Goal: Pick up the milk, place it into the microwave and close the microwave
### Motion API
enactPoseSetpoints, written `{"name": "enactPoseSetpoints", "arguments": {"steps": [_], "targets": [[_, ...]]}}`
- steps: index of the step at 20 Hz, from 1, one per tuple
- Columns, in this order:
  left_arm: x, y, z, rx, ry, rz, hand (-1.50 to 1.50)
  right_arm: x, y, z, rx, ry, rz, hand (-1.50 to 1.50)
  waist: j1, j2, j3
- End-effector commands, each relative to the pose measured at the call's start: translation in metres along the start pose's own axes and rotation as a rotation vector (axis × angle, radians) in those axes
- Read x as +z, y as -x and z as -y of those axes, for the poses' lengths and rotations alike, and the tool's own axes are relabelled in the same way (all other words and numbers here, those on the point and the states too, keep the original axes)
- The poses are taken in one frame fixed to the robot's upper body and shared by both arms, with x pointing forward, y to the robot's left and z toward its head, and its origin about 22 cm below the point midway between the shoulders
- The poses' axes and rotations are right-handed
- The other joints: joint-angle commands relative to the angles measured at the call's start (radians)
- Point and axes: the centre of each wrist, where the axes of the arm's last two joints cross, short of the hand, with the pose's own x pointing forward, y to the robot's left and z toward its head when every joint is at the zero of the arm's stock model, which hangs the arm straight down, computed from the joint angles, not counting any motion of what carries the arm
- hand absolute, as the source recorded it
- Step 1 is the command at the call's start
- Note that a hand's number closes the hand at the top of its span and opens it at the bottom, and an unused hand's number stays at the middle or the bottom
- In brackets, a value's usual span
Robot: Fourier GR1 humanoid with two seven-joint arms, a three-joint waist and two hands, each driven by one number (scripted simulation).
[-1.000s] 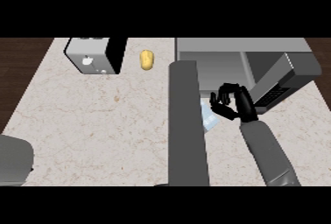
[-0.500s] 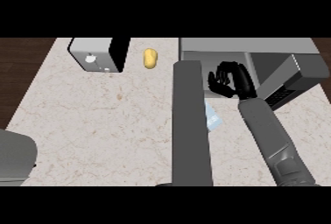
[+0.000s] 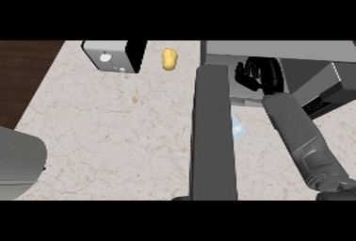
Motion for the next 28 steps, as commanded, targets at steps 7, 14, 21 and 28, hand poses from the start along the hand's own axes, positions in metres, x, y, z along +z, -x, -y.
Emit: {"name": "enactPoseSetpoints", "arguments": {"steps": [7,14,21,28], "targets": [[-0.021,0.001,-0.005,-0.019,0.046,0.016,-1.5,-0.01,0.004,0.017,0.105,0.19,-0.036,-1.5,0.046,0.024,0.002],[-0.032,0.013,0.0,-0.012,0.115,0.001,-1.5,0.003,0.004,-0.007,0.071,0.049,-0.034,-1.5,0.047,0.021,0.003],[-0.044,0.021,0.014,0.001,0.156,0.002,-1.5,-0.007,-0.005,-0.004,-0.066,-0.004,-0.009,-1.5,0.029,0.013,0.003],[-0.04,0.032,0.039,0.049,0.167,-0.03,-1.5,0.024,0.017,-0.018,-0.207,-0.024,0.029,-1.5,-0.006,-0.002,0.002]]}}
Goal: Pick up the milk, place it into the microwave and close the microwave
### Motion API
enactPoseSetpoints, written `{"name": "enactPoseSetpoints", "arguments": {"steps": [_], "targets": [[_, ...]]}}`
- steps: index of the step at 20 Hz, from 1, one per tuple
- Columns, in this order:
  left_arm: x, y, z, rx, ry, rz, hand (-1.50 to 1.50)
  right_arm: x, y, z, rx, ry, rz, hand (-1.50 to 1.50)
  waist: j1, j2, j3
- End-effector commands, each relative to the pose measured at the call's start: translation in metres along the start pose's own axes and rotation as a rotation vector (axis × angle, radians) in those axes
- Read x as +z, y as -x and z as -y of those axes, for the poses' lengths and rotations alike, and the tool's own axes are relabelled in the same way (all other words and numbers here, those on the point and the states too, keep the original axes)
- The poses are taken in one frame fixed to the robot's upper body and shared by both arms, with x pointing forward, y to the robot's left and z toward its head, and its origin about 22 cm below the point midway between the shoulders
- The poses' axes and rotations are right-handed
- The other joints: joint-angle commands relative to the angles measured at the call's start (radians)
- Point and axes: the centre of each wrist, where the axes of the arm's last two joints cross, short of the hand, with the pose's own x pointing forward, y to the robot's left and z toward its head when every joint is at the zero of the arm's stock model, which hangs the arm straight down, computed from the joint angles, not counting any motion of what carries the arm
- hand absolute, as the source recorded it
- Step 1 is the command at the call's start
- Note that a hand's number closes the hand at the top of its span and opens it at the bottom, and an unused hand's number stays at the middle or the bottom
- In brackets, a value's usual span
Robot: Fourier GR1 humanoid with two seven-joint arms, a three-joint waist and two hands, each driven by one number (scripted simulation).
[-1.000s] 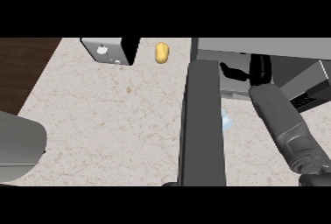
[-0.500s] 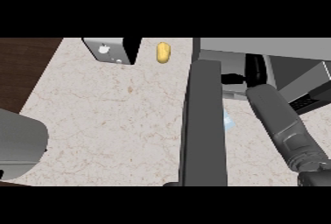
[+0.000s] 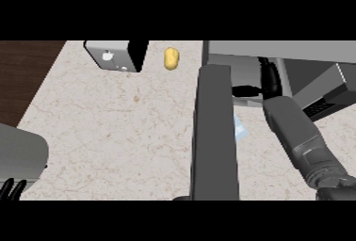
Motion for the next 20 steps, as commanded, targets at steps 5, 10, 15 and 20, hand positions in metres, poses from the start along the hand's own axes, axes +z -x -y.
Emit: {"name": "enactPoseSetpoints", "arguments": {"steps": [5,10,15,20], "targets": [[-0.011,0.002,0.028,0.003,0.06,0.005,-1.5,0.023,0.021,0.002,-0.173,-0.061,0.027,-1.5,-0.044,-0.021,-0.002],[-0.006,0.009,0.042,0.004,0.109,0.009,-1.5,0.035,0.034,0.009,-0.24,-0.071,0.008,-1.5,-0.059,-0.03,-0.004],[-0.033,-0.009,0.055,0.003,0.129,-0.018,-1.5,0.075,0.041,-0.029,-0.315,-0.106,0.017,-1.5,-0.087,-0.038,-0.004],[-0.051,0.009,0.077,0.008,0.192,-0.021,-1.5,0.101,0.059,-0.016,-0.362,-0.143,0.005,-1.5,-0.108,-0.046,-0.006]]}}
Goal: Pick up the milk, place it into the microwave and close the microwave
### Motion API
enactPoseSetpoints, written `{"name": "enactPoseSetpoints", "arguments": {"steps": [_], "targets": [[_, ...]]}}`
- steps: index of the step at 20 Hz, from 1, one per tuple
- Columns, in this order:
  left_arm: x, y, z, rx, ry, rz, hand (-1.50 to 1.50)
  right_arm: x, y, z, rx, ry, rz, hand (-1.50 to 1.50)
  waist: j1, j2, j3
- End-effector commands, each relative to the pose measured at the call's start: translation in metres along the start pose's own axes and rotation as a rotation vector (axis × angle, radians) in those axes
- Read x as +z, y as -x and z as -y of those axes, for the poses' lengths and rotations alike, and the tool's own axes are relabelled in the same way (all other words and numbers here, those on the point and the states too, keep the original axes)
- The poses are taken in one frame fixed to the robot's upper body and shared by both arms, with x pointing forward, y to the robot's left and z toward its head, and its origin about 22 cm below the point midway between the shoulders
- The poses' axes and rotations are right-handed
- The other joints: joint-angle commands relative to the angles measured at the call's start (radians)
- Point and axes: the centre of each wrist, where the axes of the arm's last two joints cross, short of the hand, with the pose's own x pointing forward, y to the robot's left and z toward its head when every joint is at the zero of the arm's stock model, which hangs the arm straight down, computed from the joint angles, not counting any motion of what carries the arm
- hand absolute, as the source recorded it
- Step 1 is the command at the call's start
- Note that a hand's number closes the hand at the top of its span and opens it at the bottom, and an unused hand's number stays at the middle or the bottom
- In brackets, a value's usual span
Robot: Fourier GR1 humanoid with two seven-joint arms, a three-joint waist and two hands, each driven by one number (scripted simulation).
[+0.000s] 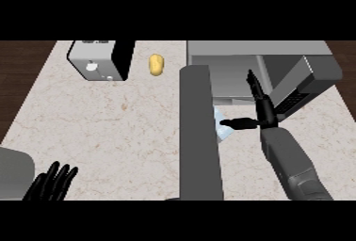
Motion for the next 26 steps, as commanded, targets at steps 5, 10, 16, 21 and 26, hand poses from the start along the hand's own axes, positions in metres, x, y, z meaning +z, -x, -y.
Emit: {"name": "enactPoseSetpoints", "arguments": {"steps": [5,10,16,21,26], "targets": [[-0.031,0.007,0.022,0.021,0.098,-0.068,-1.5,0.06,0.02,-0.006,-0.115,-0.04,-0.021,-1.5,-0.037,-0.01,-0.002],[-0.046,0.019,0.031,-0.022,0.191,-0.115,1.5,0.115,0.026,0.006,-0.141,-0.024,0.002,-1.5,-0.039,-0.009,-0.002],[-0.078,0.049,0.048,-0.066,0.237,-0.16,1.5,0.157,0.005,0.052,-0.124,0.001,0.026,-1.5,-0.051,-0.006,-0.003],[-0.112,0.067,0.063,-0.135,0.326,-0.162,1.5,0.193,-0.025,0.071,-0.027,0.059,0.016,-1.5,-0.032,0.001,-0.002],[-0.136,0.086,0.087,-0.195,0.578,-0.311,1.5,0.202,-0.043,0.091,-0.007,0.087,0.017,-1.5,-0.037,0.004,-0.001]]}}
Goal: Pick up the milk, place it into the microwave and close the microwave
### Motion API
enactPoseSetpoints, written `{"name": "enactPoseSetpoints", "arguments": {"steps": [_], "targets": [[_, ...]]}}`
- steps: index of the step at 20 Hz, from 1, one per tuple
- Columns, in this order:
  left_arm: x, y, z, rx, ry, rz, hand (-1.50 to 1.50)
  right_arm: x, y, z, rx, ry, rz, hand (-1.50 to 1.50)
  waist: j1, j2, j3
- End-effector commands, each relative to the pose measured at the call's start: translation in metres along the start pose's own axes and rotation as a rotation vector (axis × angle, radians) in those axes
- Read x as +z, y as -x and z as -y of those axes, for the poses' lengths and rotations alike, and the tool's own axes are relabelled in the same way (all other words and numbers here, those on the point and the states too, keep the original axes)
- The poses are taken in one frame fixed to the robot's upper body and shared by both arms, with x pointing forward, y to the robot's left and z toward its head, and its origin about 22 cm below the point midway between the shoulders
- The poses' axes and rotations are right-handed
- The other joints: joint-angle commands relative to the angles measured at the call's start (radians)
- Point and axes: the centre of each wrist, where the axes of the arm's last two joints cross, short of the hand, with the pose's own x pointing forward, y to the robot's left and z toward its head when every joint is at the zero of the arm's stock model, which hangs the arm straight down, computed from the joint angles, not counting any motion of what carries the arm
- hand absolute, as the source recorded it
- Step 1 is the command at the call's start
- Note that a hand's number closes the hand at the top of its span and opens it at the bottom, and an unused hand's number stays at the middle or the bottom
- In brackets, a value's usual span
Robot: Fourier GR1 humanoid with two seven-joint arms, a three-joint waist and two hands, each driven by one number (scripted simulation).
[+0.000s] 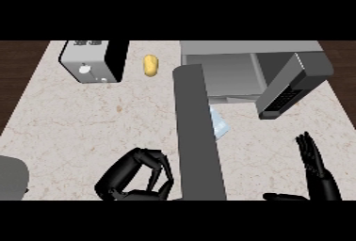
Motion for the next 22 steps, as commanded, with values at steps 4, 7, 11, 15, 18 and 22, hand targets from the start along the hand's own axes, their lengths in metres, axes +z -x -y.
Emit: {"name": "enactPoseSetpoints", "arguments": {"steps": [4,7,11,15,18,22], "targets": [[-0.05,0.032,0.028,-0.115,0.218,-0.095,1.5,0.04,-0.033,0.029,0.04,0.034,-0.008,-1.5,0.007,0.004,0.001],[-0.07,0.058,0.036,-0.086,0.211,-0.121,1.5,0.048,-0.041,0.033,0.024,0.016,0.04,-1.5,-0.012,0.009,0.0],[-0.073,0.07,0.072,-0.053,0.304,-0.097,1.5,0.036,-0.059,0.051,-0.015,-0.012,0.081,-1.5,-0.027,0.012,-0.001],[-0.076,0.075,0.094,-0.097,0.293,-0.096,1.5,0.033,-0.067,0.059,-0.039,-0.048,0.139,-1.5,-0.049,0.014,-0.001],[-0.075,0.073,0.105,-0.115,0.21,-0.142,1.5,0.024,-0.071,0.05,-0.085,-0.057,0.181,-1.5,-0.064,0.016,-0.002],[-0.085,0.064,0.105,-0.115,0.124,-0.094,1.5,-0.002,-0.092,0.07,0.0,-0.068,0.261,-1.5,-0.097,0.024,-0.005]]}}
